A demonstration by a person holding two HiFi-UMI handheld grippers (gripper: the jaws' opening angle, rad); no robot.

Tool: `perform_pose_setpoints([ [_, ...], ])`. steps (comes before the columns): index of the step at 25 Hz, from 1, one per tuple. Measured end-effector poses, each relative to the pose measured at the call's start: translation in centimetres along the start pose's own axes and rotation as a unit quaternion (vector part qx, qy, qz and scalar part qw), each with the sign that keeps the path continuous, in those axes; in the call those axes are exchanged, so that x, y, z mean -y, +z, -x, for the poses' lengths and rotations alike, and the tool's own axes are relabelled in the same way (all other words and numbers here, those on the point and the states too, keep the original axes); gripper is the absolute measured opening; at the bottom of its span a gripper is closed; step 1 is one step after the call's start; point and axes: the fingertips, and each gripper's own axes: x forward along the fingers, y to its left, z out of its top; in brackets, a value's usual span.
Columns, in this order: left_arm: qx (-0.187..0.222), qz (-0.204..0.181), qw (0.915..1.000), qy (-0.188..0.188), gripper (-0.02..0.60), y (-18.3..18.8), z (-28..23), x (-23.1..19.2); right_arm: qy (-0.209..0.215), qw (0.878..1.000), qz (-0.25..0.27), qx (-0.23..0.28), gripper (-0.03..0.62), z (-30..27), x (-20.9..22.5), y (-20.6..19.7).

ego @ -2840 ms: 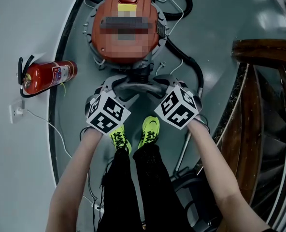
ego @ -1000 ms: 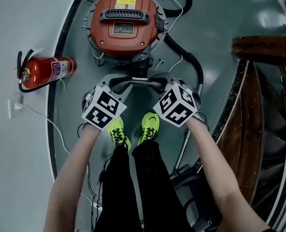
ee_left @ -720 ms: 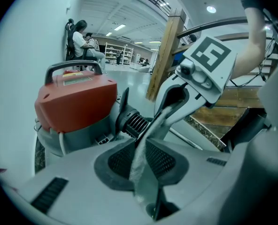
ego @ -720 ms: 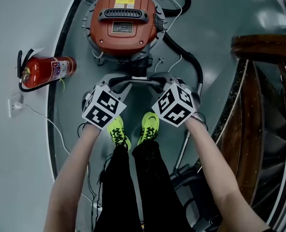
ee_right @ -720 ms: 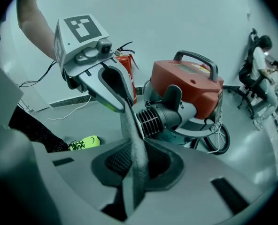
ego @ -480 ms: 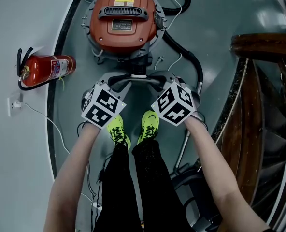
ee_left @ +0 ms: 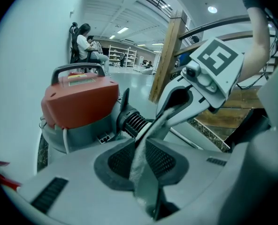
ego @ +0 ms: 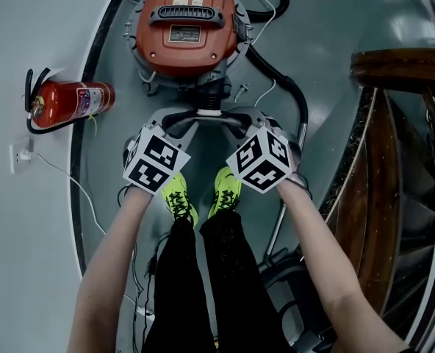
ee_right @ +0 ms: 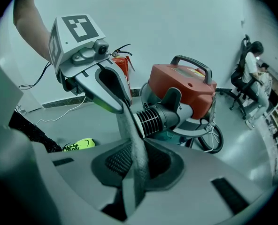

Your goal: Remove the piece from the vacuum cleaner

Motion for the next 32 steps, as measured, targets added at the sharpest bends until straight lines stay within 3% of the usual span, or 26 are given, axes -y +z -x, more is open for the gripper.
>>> perform_pose_setpoints([
  [9, 0.001, -0.004, 1.0, 0.009, 0.077, -0.2, 0.2, 0.3, -0.026, 1.0, -0.012, 0.006, 0.064, 0.3, -0.3, -0.2],
  [32, -0.003, -0.02, 0.9997, 0.014, 0.077, -1.3, 0.5, 1.8, -0.045, 0.999, -0.014, 0.01, 0.064, 0.6, -1.5, -0.9],
])
